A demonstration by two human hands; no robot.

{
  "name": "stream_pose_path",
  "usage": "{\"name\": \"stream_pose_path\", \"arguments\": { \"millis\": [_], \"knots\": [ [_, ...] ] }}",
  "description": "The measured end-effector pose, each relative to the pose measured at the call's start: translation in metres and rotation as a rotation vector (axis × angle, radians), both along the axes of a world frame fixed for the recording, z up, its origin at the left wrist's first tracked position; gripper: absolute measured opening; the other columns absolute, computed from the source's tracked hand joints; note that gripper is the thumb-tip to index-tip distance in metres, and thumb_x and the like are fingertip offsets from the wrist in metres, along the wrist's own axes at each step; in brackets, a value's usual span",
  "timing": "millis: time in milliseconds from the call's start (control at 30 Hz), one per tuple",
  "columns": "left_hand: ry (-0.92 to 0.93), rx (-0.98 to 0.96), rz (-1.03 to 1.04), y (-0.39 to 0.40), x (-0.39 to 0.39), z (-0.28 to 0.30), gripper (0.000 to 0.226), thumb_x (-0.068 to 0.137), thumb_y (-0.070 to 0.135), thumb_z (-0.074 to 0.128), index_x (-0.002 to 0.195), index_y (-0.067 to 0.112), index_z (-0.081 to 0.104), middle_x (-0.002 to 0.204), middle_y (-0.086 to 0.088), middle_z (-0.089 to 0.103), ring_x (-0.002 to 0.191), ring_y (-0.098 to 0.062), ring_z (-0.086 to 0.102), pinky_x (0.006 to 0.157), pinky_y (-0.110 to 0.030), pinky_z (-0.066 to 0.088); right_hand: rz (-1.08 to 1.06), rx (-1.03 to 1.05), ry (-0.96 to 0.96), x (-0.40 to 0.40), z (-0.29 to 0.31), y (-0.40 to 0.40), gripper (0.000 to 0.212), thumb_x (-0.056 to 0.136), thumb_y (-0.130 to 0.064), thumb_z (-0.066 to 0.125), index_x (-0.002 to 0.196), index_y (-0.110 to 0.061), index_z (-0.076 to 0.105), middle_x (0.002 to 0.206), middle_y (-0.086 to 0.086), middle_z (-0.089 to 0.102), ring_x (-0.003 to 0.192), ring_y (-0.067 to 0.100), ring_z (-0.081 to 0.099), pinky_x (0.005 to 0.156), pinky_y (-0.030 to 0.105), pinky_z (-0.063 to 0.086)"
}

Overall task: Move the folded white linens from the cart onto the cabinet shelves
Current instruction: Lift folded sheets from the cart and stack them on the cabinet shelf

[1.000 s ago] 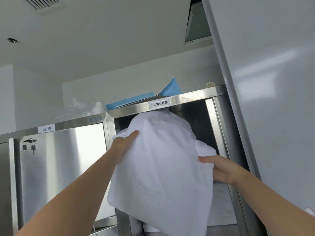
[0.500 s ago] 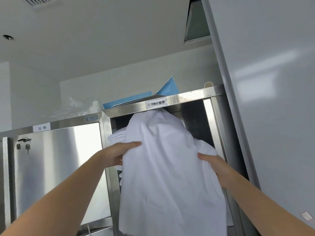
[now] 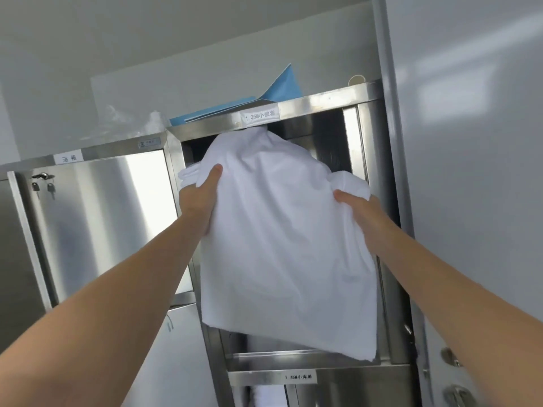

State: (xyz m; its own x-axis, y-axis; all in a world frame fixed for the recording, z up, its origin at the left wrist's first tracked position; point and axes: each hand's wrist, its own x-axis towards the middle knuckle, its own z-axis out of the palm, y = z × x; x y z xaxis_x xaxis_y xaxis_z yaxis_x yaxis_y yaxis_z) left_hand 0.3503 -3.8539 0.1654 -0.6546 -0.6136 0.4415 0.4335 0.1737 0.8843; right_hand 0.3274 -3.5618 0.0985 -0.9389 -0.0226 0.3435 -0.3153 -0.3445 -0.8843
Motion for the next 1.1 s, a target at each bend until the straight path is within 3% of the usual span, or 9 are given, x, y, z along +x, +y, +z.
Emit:
{"name": "stream_pose_path", "arguments": {
  "millis": [233,367,433,533,633,733,800,967,1100],
  "knots": [
    [0.049,0.116,0.08,0.01,0.046,-0.023,0.043,0.074,0.058,0.076,0.08,0.017,0.064,0.087,0.004,0.067,0.08,-0.018,0.065,0.081,-0.032,0.055,-0.028,0.01,0.085,0.034,-0.013,0.003,0.025,0.087,-0.028,0.074,0.111,-0.024,0.067,0.105,-0.001,0.071,0.094,0.017,0.068,0.079,0.032,0.054],
    [0.127,0.139,0.124,0.001,0.074,-0.028,0.052,0.07,0.06,0.075,0.066,0.018,0.044,0.07,0.002,0.046,0.065,-0.019,0.046,0.064,-0.03,0.043,-0.038,-0.021,0.111,0.058,-0.018,-0.003,0.02,0.088,-0.029,0.072,0.104,-0.029,0.061,0.099,-0.007,0.067,0.088,0.012,0.064,0.07,0.028,0.05],
    [0.152,0.162,0.159,-0.003,0.092,-0.029,0.052,0.075,0.056,0.074,0.065,0.02,0.037,0.067,0.003,0.04,0.064,-0.019,0.041,0.062,-0.028,0.039,-0.029,-0.025,0.137,0.073,-0.015,-0.01,0.02,0.088,-0.029,0.072,0.103,-0.03,0.061,0.102,-0.005,0.068,0.089,0.013,0.065,0.073,0.029,0.052],
    [0.169,0.182,0.201,-0.012,0.122,-0.028,0.047,0.081,0.051,0.072,0.067,0.018,0.042,0.066,0.006,0.043,0.059,-0.015,0.043,0.057,-0.023,0.04,-0.006,-0.015,0.164,0.097,-0.011,-0.027,0.037,0.086,-0.032,0.074,0.119,-0.024,0.06,0.11,-0.002,0.068,0.096,0.016,0.065,0.081,0.034,0.053],
    [0.181,0.206,0.238,-0.025,0.157,-0.024,0.045,0.079,0.053,0.072,0.072,0.016,0.048,0.067,0.007,0.046,0.056,-0.014,0.044,0.053,-0.021,0.039,0.017,-0.019,0.207,0.121,-0.001,-0.045,0.042,0.084,-0.032,0.075,0.122,-0.022,0.06,0.11,-0.003,0.069,0.098,0.017,0.067,0.081,0.033,0.054],
    [0.222,0.239,0.269,-0.042,0.197,-0.02,0.042,0.078,0.05,0.073,0.067,0.017,0.048,0.06,0.011,0.048,0.05,-0.01,0.045,0.049,-0.017,0.038,0.049,-0.021,0.226,0.147,0.006,-0.069,0.038,0.083,-0.031,0.076,0.117,-0.023,0.061,0.104,-0.006,0.07,0.094,0.013,0.069,0.08,0.031,0.055],
    [0.247,0.215,0.31,-0.057,0.228,-0.021,0.048,0.08,0.044,0.072,0.059,0.019,0.037,0.05,0.011,0.037,0.042,-0.01,0.035,0.041,-0.015,0.028,0.084,-0.016,0.213,0.164,0.007,-0.09,0.03,0.081,-0.032,0.078,0.106,-0.028,0.062,0.102,-0.007,0.071,0.095,0.013,0.069,0.085,0.034,0.056],
    [0.251,0.19,0.456,-0.118,0.317,-0.046,0.054,0.078,0.04,0.07,0.065,0.02,0.021,0.06,0.005,0.026,0.055,-0.013,0.025,0.048,-0.025,0.023,0.255,-0.002,0.176,0.214,-0.007,-0.162,0.018,0.083,-0.027,0.076,0.094,-0.03,0.063,0.093,-0.01,0.072,0.085,0.009,0.069,0.079,0.03,0.055],
    [0.192,0.267,0.616,-0.154,0.396,-0.077,0.046,0.073,0.044,0.07,0.063,0.022,0.03,0.066,0.003,0.033,0.066,-0.016,0.035,0.059,-0.03,0.033,0.386,0.061,0.154,0.255,-0.029,-0.227,0.041,0.076,-0.033,0.078,0.114,-0.021,0.068,0.102,-0.005,0.074,0.091,0.014,0.071,0.083,0.034,0.057]
  ]
}}
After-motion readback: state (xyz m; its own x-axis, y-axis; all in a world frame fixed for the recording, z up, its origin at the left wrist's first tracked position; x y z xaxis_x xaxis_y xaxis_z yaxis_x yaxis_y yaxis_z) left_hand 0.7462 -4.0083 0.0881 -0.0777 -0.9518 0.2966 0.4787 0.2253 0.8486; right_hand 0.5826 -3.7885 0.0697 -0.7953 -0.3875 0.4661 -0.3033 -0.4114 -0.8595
